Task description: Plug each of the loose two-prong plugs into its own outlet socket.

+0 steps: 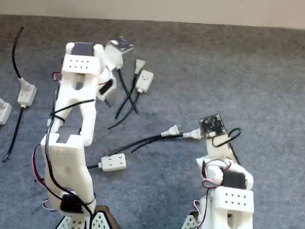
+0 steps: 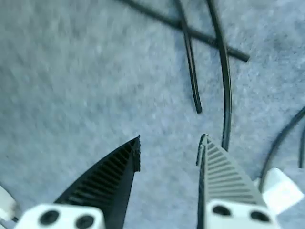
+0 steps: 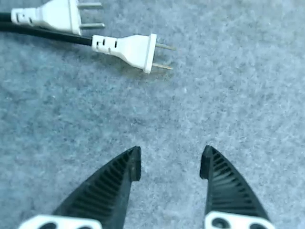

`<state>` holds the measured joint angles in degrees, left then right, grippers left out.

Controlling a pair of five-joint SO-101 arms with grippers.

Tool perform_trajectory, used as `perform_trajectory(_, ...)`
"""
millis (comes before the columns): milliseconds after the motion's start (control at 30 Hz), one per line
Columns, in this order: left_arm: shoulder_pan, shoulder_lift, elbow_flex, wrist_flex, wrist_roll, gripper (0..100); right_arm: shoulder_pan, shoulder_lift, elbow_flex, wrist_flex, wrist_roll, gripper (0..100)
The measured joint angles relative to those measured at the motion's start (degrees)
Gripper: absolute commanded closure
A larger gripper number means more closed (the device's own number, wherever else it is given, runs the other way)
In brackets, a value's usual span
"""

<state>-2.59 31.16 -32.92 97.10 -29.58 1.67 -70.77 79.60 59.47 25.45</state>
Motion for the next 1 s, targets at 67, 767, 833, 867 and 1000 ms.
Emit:
perform_trajectory(67,-0.3,0.0,0.0,1.6,7.5,79,-2.5,6.7,-4.8,-0.1,-0.5,79.7)
perform_trajectory(767,-12.9,-0.8,30.6,-22.8,19.2,79,-18.5,67.2,-54.5,11.0,44.2,81.6)
perform_trajectory(833,-13.0,-1.2,31.6,-23.4,19.2,79,-18.5,68.5,-54.5,11.1,48.1,84.2)
perform_trajectory(867,-13.0,-1.3,31.8,-23.6,19.2,79,-18.3,69.1,-54.5,11.1,49.7,85.1)
perform_trajectory(1000,-13.0,-1.3,32.0,-23.8,19.2,79,-17.3,70.3,-54.7,11.0,52.1,85.7)
